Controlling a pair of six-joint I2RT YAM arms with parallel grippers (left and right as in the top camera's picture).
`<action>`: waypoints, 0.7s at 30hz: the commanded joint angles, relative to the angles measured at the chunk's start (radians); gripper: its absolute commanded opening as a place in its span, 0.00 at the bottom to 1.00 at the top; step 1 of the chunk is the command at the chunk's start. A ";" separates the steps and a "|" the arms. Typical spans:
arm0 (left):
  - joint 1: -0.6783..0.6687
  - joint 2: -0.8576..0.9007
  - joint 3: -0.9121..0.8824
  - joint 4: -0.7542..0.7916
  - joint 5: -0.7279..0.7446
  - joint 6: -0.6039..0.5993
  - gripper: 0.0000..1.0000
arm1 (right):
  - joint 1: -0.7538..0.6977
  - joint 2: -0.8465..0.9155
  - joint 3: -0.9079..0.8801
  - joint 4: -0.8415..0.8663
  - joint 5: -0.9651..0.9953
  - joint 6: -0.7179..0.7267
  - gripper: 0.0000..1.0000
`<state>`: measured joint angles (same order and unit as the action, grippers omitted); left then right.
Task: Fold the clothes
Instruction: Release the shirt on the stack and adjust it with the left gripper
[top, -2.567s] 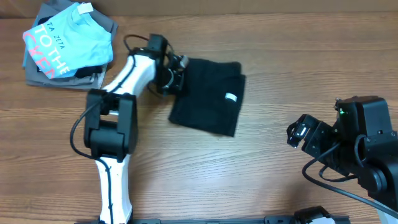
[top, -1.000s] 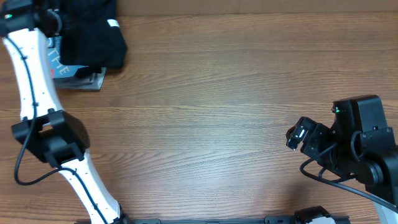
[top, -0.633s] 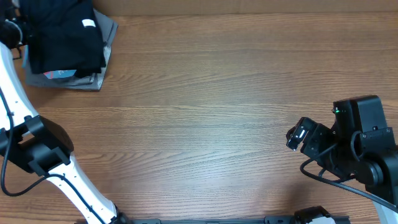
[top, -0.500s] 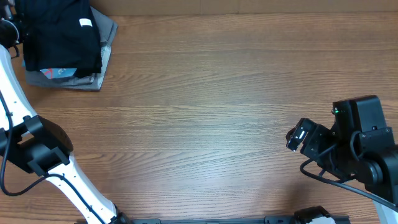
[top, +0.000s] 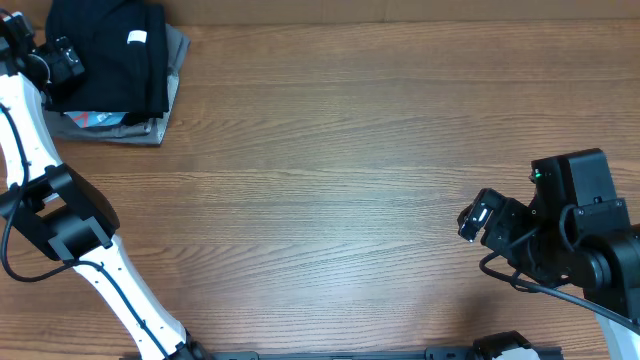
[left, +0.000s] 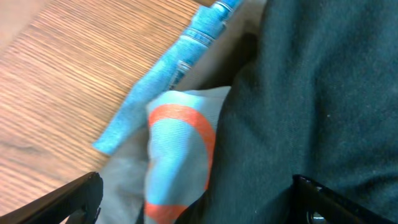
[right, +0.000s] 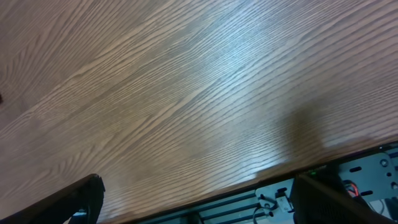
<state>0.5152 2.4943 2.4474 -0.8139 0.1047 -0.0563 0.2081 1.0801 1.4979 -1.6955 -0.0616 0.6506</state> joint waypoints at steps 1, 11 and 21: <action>0.002 -0.048 0.008 0.003 -0.063 -0.069 1.00 | -0.003 -0.002 0.014 0.002 -0.026 0.004 1.00; -0.008 -0.261 0.009 0.023 0.005 -0.172 0.84 | -0.002 -0.002 0.014 0.002 -0.030 0.004 1.00; -0.081 -0.183 0.009 0.145 0.072 -0.171 0.04 | -0.002 -0.002 0.014 0.002 -0.030 0.003 1.00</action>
<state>0.4759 2.2253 2.4619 -0.6876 0.1497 -0.2375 0.2085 1.0801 1.4979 -1.6951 -0.0895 0.6514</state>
